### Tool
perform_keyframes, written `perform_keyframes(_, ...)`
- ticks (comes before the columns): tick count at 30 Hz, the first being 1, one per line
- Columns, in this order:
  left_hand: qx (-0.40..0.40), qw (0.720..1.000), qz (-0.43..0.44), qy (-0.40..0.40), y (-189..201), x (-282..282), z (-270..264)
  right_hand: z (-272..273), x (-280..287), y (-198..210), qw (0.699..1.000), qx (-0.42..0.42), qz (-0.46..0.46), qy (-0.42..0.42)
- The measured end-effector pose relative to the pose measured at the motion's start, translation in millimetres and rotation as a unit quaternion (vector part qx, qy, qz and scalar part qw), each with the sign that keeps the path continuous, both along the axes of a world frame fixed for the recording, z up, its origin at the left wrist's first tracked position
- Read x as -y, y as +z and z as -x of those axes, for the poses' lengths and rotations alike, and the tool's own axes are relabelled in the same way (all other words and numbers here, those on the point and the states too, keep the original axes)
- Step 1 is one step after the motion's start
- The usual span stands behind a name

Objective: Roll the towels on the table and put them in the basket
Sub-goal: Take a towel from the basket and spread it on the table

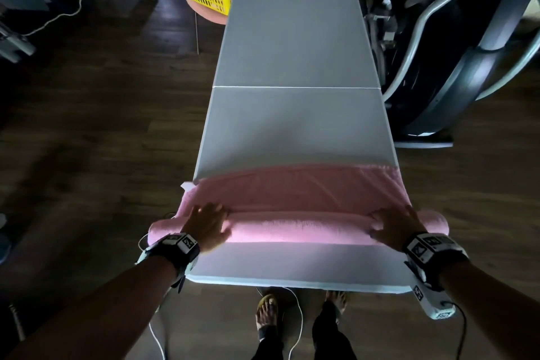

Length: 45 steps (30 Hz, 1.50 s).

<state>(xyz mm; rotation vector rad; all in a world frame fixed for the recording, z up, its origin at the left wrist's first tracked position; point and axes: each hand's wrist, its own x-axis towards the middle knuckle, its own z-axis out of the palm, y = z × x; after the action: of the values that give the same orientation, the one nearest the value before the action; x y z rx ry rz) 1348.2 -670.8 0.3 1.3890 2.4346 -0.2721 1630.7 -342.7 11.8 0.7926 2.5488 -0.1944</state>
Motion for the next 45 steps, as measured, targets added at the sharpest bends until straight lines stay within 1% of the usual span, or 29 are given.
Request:
perform_keyframes(1,0.006,0.999,-0.032,0.020,1.0,2.0,2.6,3.1,-1.7,0.9,1.000,-0.021,0.006,-0.018)
perform_keyframes(2,0.013,0.999,-0.044,0.030,-0.5,5.0,4.3,4.4,-3.0,-0.5,0.998,-0.044,0.013,-0.032)
perform_keyframes(4,0.001,0.999,-0.047,0.014,-7.1,11.9,5.5,3.1,-1.4,-5.8,0.997,-0.049,0.038,-0.038)
perform_keyframes(6,0.022,0.999,-0.044,-0.015,-10.1,16.2,3.6,-3.5,2.5,-13.5,0.999,-0.024,0.036,-0.002)
perform_keyframes(7,0.028,0.999,-0.036,-0.015,-6.7,15.8,1.3,-6.4,4.0,-15.1,0.999,-0.010,0.023,0.025)
perform_keyframes(8,0.024,0.999,-0.019,-0.016,-1.9,13.8,-0.3,-7.0,3.5,-15.7,0.999,-0.004,0.013,0.042)
perform_keyframes(10,0.001,1.000,-0.010,-0.026,1.6,8.0,1.6,-3.4,-1.3,-12.7,0.999,-0.011,0.011,0.042)
perform_keyframes(14,0.014,0.998,-0.047,0.025,-2.3,0.0,7.9,6.0,-13.6,-13.2,0.993,-0.116,0.008,0.007)
perform_keyframes(15,0.011,0.998,-0.059,0.032,-5.3,1.6,6.4,5.8,-14.8,-15.6,0.992,-0.127,0.011,0.004)
perform_keyframes(17,0.016,0.996,-0.084,0.007,-14.4,7.7,4.2,3.5,-14.3,-18.0,0.994,-0.100,0.020,0.029)
perform_keyframes(18,0.032,0.995,-0.090,-0.004,-16.8,8.3,3.7,3.5,-14.9,-19.1,0.996,-0.073,0.022,0.047)
perform_keyframes(20,0.059,0.996,-0.067,0.002,-15.6,6.5,4.6,5.3,-21.1,-21.4,0.995,-0.055,0.026,0.075)
perform_keyframes(22,0.037,0.998,-0.058,0.002,-12.0,0.1,9.0,13.5,-34.3,-20.7,0.992,-0.076,0.029,0.093)
perform_keyframes(24,0.024,0.999,-0.040,0.011,-12.0,-9.1,18.2,26.4,-44.6,-24.8,0.987,-0.129,0.021,0.095)
perform_keyframes(25,0.010,0.999,-0.049,0.021,-15.1,-14.7,25.6,32.3,-49.8,-26.9,0.983,-0.167,0.016,0.078)
perform_keyframes(26,0.003,0.997,-0.063,0.048,-17.2,-19.4,31.5,37.6,-56.7,-27.4,0.981,-0.186,0.012,0.052)
perform_keyframes(27,0.008,0.994,-0.070,0.083,-17.5,-22.1,37.3,41.4,-64.7,-27.9,0.983,-0.181,0.019,0.026)
perform_keyframes(28,0.021,0.992,-0.061,0.112,-19.3,-21.8,43.6,44.3,-71.7,-28.1,0.988,-0.153,0.032,0.012)
perform_keyframes(29,0.025,0.991,-0.043,0.121,-22.9,-19.3,50.5,45.1,-76.5,-27.7,0.992,-0.119,0.039,0.018)
perform_keyframes(30,0.031,0.993,-0.020,0.116,-23.9,-17.1,55.1,44.8,-79.5,-27.6,0.995,-0.089,0.035,0.037)
perform_keyframes(32,0.027,0.996,-0.028,0.078,-26.9,-17.7,55.5,43.7,-78.8,-29.1,0.996,-0.065,0.023,0.062)
perform_keyframes(34,0.019,0.995,-0.023,0.096,-30.5,-24.2,46.5,45.2,-67.7,-33.2,0.997,-0.068,0.026,0.030)
perform_keyframes(36,0.027,0.985,-0.016,0.171,-24.8,-34.6,27.9,49.2,-47.3,-32.7,0.996,-0.062,0.057,-0.039)
perform_keyframes(37,0.042,0.975,-0.010,0.216,-21.7,-39.6,17.8,49.9,-34.3,-30.9,0.993,-0.060,0.071,-0.071)
perform_keyframes(39,0.088,0.957,0.018,0.275,-13.6,-48.6,-3.3,47.3,-4.8,-26.7,0.987,-0.057,0.088,-0.123)
perform_keyframes(41,0.115,0.949,0.029,0.293,-7.2,-55.5,-27.7,44.0,32.2,-20.1,0.974,-0.068,0.119,-0.181)
perform_keyframes(43,0.108,0.945,0.037,0.306,-2.6,-64.2,-53.2,42.3,67.6,-17.4,0.959,-0.074,0.149,-0.230)
perform_keyframes(44,0.117,0.939,0.036,0.323,1.4,-66.7,-64.4,43.2,82.7,-16.9,0.951,-0.072,0.166,-0.251)
perform_keyframes(45,0.145,0.926,0.025,0.349,4.1,-67.7,-74.5,43.5,96.9,-16.8,0.941,-0.076,0.185,-0.273)
